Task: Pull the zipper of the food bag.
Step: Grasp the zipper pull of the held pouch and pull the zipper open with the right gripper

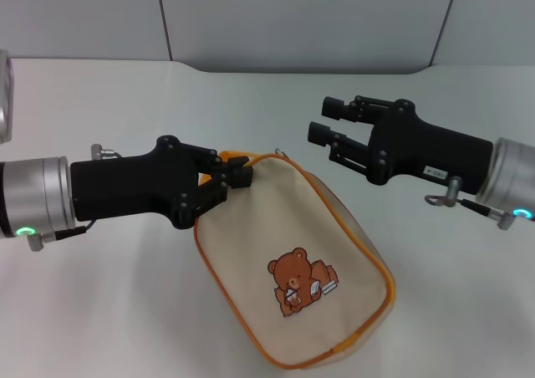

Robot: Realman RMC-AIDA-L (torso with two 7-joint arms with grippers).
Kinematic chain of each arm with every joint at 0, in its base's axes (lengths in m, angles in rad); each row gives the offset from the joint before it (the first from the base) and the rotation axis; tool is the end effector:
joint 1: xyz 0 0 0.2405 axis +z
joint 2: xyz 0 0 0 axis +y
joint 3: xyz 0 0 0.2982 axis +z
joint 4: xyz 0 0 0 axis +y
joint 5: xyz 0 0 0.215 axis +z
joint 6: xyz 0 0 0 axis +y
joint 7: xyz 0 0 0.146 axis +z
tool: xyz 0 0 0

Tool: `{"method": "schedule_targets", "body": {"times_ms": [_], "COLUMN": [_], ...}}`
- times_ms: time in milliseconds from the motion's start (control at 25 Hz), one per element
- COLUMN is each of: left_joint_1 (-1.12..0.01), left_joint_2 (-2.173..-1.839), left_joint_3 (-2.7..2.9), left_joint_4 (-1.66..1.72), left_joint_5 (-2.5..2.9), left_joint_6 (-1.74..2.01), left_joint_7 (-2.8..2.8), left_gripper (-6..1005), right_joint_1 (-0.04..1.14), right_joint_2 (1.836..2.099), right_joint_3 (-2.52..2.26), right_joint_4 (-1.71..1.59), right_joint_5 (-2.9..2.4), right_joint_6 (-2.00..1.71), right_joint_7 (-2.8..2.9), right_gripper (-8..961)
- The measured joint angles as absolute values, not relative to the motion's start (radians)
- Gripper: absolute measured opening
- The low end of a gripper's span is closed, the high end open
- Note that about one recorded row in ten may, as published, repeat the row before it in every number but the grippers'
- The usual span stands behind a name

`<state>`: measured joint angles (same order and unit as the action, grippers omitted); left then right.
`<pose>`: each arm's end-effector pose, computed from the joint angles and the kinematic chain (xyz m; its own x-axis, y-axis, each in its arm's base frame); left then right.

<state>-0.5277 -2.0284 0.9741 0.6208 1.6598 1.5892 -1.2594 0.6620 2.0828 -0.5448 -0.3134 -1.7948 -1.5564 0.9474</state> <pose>-0.2610 0.3548 -0.0218 0.7880 0.1603 0.5944 0.2746 -0.9556 -0.1064 0.2510 0.3737 -0.0491 0.6793 -0.0504 -0.7321 -0.3334 -0.9099 -0.2467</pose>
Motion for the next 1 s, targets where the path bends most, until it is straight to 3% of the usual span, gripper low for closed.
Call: {"method": "schedule_targets", "body": {"times_ms": [760,1000], "left_joint_1": [-0.525,-0.525], "left_joint_2": [-2.027,-2.03], "left_joint_3": [0.981,0.985], "left_joint_4": [0.616,0.614], "left_joint_5": [1.66,1.659], "left_joint_6": [1.595,1.596], "left_joint_7": [-1.258,-1.258], "left_gripper": [64,64], "right_joint_1": [0.637,0.623], "right_joint_2": [2.088,2.086], "right_joint_3": [-0.811,-0.812], "right_joint_4": [-0.505,-0.407], "right_joint_5": [-1.831,-1.523], "right_joint_6": [-1.543,-1.547], "right_joint_7": [0.924,0.854], "right_gripper": [446,446]}}
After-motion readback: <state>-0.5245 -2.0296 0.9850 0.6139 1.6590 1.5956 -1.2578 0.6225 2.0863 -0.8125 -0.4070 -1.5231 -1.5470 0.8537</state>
